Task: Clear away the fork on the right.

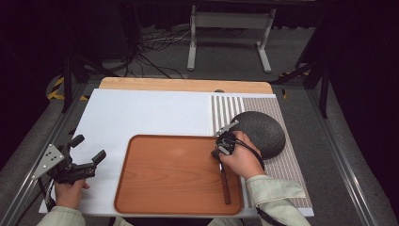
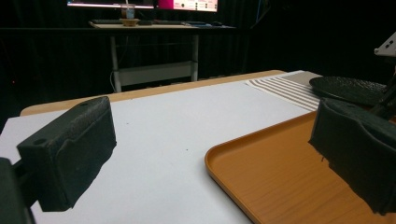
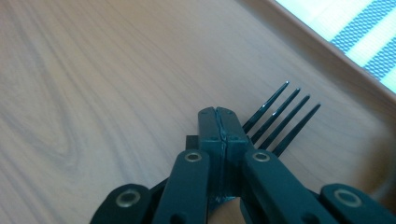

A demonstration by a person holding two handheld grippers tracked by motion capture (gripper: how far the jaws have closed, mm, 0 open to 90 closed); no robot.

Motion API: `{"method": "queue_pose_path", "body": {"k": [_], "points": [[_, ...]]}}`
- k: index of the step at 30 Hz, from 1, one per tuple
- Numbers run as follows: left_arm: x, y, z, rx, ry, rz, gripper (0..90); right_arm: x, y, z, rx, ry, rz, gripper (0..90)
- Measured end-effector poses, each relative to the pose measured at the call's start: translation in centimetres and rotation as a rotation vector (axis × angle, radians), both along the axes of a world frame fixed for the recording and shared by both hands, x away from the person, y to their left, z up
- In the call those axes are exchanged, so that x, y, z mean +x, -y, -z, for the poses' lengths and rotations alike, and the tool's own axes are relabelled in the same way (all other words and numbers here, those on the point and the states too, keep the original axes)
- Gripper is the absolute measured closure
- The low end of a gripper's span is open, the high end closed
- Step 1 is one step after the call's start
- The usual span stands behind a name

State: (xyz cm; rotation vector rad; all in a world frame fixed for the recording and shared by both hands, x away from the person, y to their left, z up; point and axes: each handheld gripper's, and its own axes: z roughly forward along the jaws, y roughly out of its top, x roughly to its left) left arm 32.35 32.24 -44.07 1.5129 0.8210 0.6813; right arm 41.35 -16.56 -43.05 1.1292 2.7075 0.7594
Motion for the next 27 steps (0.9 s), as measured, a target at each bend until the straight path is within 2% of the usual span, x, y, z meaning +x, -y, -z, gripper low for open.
{"method": "queue_pose_path", "body": {"k": [17, 20, 21, 22, 24, 25, 26, 27], "points": [[0.1, 0.1, 0.0, 0.001, -0.001, 0.002, 1.1, 0.3, 1.4, 0.0, -0.001, 0.005, 0.033, 88.9], [0.0, 0.1, 0.0, 0.002, -0.002, 0.0, 1.1, 0.2, 1.4, -0.3, 0.025, 0.012, 0.026, 81.2], [0.0, 0.0, 0.0, 0.001, -0.003, 0.0, 1.1, 0.2, 1.4, -0.6, 0.034, 0.027, 0.018, 74.0], [0.0, 0.0, 0.0, 0.001, -0.003, 0.0, 1.1, 0.2, 1.4, -0.6, 0.034, 0.027, 0.018, 74.0], [0.1, 0.1, 0.0, 0.0, -0.003, 0.001, 1.1, 0.1, 1.3, -1.2, 0.06, 0.087, -0.001, 53.7], [0.0, 0.1, 0.0, 0.001, -0.002, 0.002, 1.1, 0.1, 1.3, -1.6, 0.068, 0.135, -0.023, 36.0], [0.0, 0.1, 0.0, 0.001, -0.002, 0.002, 1.1, 0.1, 1.3, -1.6, 0.068, 0.135, -0.023, 36.0], [0.0, 0.1, 0.0, 0.002, -0.004, 0.004, 1.1, 0.1, 1.2, -1.8, 0.071, 0.153, -0.029, 30.4]]}}
